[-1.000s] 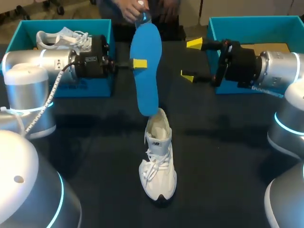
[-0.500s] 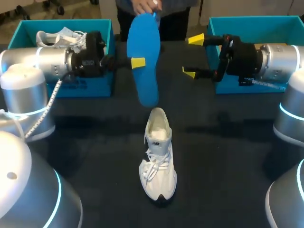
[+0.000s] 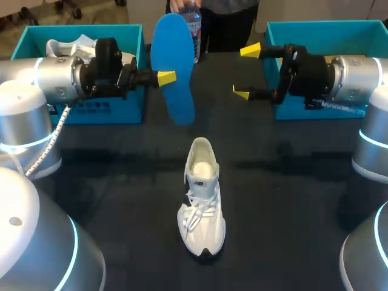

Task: Take the shoe out of the shoebox, open the shoe tongue, remove and reinsert the insole, then place the shoe into the shoebox

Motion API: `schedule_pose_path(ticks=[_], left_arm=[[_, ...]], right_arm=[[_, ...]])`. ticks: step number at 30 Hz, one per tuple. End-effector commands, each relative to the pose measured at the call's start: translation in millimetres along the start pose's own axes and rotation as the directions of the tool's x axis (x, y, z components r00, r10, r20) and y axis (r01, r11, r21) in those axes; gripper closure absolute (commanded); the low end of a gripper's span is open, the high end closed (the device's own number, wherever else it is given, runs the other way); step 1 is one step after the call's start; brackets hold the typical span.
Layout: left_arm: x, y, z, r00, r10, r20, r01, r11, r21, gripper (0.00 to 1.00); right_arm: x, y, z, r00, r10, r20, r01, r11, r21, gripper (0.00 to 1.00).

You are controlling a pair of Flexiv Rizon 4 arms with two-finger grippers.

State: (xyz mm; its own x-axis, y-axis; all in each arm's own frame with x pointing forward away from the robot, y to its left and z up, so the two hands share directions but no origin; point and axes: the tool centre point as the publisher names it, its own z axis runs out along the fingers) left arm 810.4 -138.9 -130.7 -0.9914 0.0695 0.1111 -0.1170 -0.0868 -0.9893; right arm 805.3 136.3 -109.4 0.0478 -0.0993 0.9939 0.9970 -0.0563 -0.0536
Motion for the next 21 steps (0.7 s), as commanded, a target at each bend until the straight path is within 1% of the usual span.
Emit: schedule_pose_path(ticks=[1, 3, 4, 5, 7, 8, 20, 21], left_arm=[[-2.1, -10, -4, 0.981, 0.193, -0.03, -0.193, 0.981, -0.012, 1.0], [0.7, -15, -7, 0.953, 0.297, -0.068, -0.297, 0.955, 0.0, 1.0], [1.3, -16, -8, 0.94, 0.333, -0.075, -0.334, 0.943, -0.008, 1.0], [2.3, -18, -9, 0.903, 0.42, -0.087, -0.423, 0.906, -0.014, 1.0], [1.5, -21, -11, 0.858, 0.504, -0.099, -0.509, 0.86, -0.027, 1.0], [1.6, -22, -13, 0.799, 0.591, -0.116, -0.596, 0.802, -0.021, 1.0], [1.6, -22, -13, 0.799, 0.591, -0.116, -0.596, 0.802, -0.021, 1.0], [0.7, -22, -11, 0.779, 0.617, -0.11, -0.622, 0.782, -0.024, 1.0]], right_arm=[[-0.6, 0.5, 2, 1.0, -0.001, 0.001, 0.001, 1.0, -0.001, 0.0], [-0.6, 0.5, 2, 1.0, -0.001, 0.001, 0.001, 1.0, -0.001, 0.0], [-0.6, 0.5, 2, 1.0, -0.001, 0.001, 0.001, 1.0, -0.001, 0.0], [-0.6, 0.5, 2, 1.0, -0.001, 0.001, 0.001, 1.0, -0.001, 0.0], [-0.6, 0.5, 2, 1.0, -0.001, 0.001, 0.001, 1.0, -0.001, 0.0], [-0.6, 0.5, 2, 1.0, -0.001, 0.001, 0.001, 1.0, -0.001, 0.0], [-0.6, 0.5, 2, 1.0, -0.001, 0.001, 0.001, 1.0, -0.001, 0.0], [-0.6, 0.5, 2, 1.0, -0.001, 0.001, 0.001, 1.0, -0.001, 0.0]])
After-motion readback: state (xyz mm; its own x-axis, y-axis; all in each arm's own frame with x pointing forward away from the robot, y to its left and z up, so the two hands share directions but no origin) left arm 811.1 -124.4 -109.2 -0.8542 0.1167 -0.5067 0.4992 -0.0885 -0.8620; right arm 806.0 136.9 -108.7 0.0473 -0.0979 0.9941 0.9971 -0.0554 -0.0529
